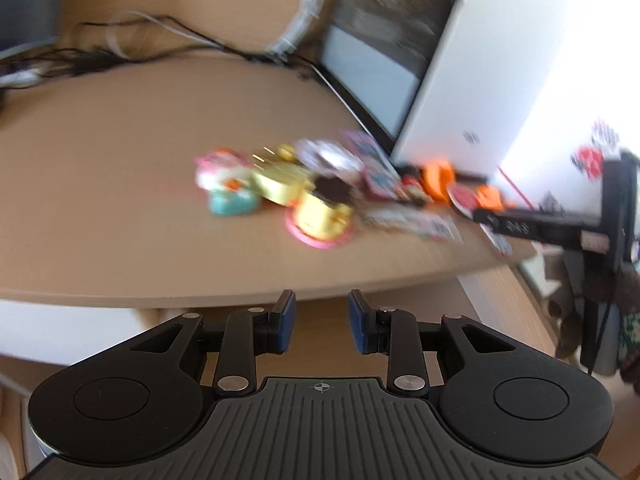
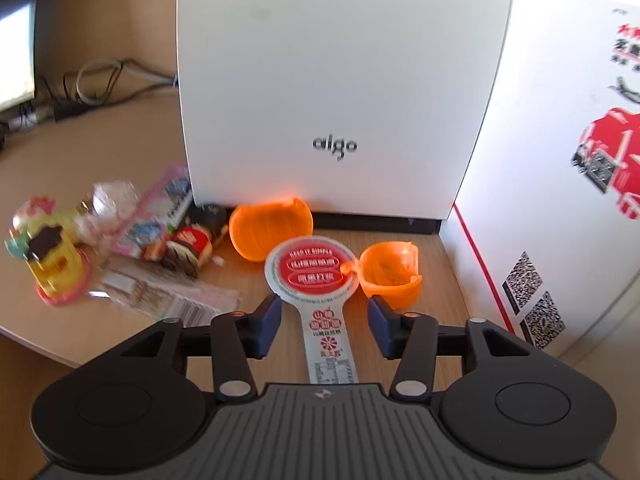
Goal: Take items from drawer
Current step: 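Pull both grippers back from the desk toward the open drawer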
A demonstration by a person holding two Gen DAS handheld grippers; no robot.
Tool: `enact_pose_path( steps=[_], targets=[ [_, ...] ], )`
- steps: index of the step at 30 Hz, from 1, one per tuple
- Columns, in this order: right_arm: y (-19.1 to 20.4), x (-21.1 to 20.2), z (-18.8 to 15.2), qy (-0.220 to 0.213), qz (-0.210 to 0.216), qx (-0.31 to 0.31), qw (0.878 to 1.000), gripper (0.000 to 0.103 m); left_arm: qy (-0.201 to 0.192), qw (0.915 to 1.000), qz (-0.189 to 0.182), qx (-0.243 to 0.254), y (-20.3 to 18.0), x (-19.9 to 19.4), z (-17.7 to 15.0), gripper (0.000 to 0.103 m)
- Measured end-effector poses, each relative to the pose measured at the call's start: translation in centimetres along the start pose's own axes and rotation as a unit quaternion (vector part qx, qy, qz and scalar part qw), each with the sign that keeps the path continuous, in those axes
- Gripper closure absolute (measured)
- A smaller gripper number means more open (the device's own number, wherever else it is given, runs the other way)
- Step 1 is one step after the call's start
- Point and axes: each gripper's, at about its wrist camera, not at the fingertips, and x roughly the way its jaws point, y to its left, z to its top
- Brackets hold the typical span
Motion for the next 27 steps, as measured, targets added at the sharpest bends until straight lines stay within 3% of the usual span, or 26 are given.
enact_pose_path(
  steps=[6,9,12,18,22,27],
  targets=[
    [0.7,-4.1,0.6,-0.051,0.008,0.037,0.998,0.039,-0.058,0.9975,0.015,-0.037,1.7,-5.7,-1.0,0.071],
    [1.1,-7.6,0.0,-0.089,0.015,0.063,0.994,0.027,-0.077,0.9951,0.0,-0.062,1.8,-8.6,-2.5,0.071],
    [1.9,-10.7,-1.4,-0.111,0.008,0.063,0.992,0.022,-0.091,0.9912,-0.024,-0.093,1.8,-11.1,-4.0,0.071],
    [3.3,-17.3,-5.7,-0.13,0.003,0.054,0.99,0.022,-0.157,0.9871,-0.006,-0.027,-1.0,-15.1,-7.4,0.071],
    [3.0,-21.9,-8.0,-0.134,0.028,0.061,0.989,0.022,-0.195,0.9805,-0.022,0.008,-3.6,-17.3,-9.7,0.072],
    [1.2,-27.7,-10.4,-0.165,0.049,0.05,0.984,0.022,-0.195,0.9805,-0.009,0.017,-7.3,-18.2,-12.4,0.071]
  ],
)
